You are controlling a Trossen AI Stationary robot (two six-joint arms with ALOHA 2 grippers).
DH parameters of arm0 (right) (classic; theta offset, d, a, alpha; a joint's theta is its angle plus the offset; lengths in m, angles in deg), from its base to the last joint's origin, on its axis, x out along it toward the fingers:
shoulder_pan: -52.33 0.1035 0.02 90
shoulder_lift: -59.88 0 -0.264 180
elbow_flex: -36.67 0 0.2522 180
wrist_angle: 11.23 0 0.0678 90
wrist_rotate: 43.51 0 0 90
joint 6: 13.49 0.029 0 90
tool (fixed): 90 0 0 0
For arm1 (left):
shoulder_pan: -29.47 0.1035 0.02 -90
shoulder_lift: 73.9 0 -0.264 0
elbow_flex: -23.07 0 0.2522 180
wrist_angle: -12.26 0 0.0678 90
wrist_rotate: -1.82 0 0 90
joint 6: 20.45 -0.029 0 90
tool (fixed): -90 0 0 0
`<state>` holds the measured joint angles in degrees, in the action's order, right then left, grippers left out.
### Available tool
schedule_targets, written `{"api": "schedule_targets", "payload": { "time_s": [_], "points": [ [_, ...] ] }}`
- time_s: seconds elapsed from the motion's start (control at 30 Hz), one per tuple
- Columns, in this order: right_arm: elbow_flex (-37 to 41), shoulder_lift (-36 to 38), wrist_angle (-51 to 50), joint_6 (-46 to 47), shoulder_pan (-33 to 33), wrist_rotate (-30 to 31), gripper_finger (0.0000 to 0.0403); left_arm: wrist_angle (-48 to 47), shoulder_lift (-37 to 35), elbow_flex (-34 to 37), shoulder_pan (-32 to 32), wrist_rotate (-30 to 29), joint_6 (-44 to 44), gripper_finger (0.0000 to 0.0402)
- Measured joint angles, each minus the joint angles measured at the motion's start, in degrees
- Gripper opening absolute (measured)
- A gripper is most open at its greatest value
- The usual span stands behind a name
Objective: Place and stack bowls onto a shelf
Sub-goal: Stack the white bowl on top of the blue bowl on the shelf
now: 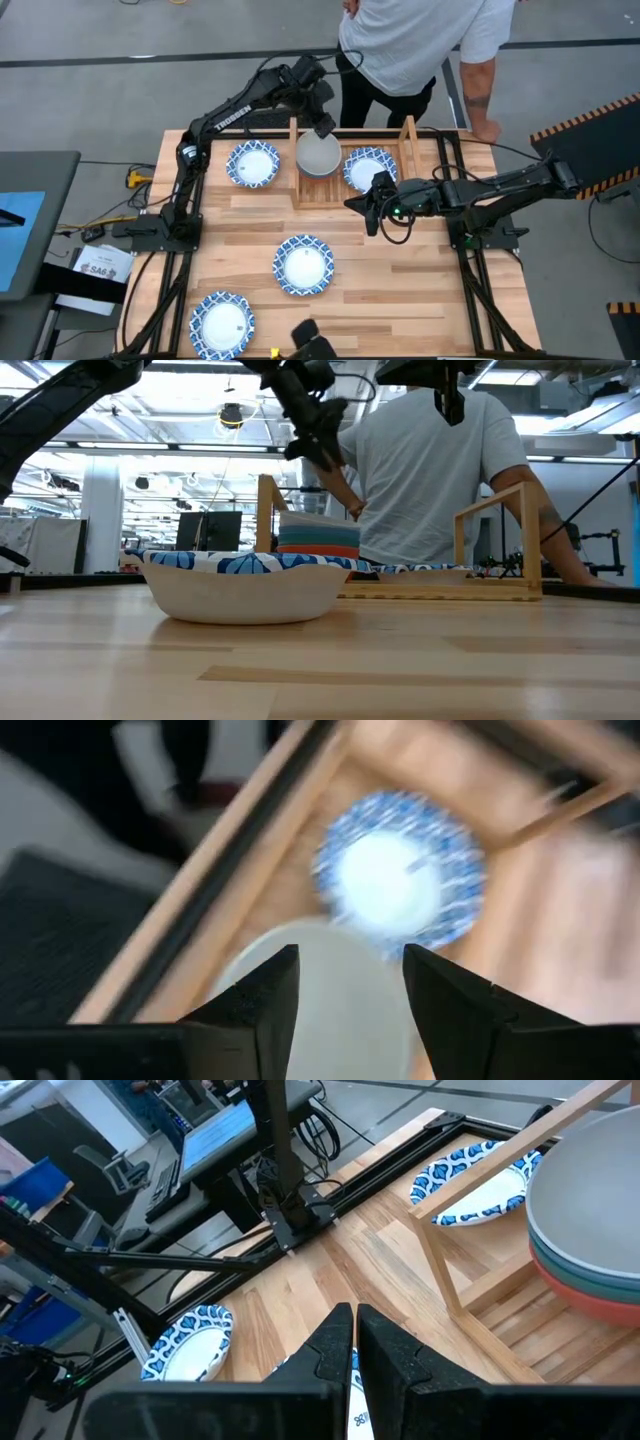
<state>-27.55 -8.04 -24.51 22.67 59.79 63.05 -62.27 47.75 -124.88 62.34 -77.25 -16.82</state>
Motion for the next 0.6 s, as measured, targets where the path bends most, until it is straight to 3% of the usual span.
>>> {"api": "schedule_targets", "payload": {
  "time_s": [0.13,0.33,0.43,0.6],
  "points": [
    [0.0,0.0,-0.01,-0.01,0.02,0.0,0.0047,5.09,-0.68,0.05,-1.29,4.71,1.47,0.0165],
    [0.0,0.0,-0.07,-0.16,0.07,0.0,0.0047,14.68,-4.64,5.89,-3.43,1.75,1.55,0.0165],
    [0.01,0.0,-0.06,-0.17,0.07,0.0,0.0047,22.05,-9.91,14.43,-3.64,0.0,1.77,0.0165],
    [0.0,0.0,-0.04,-0.39,0.04,0.0,0.0047,40.93,-25.34,39.68,-2.77,-0.72,5.12,0.0165]
  ]
}}
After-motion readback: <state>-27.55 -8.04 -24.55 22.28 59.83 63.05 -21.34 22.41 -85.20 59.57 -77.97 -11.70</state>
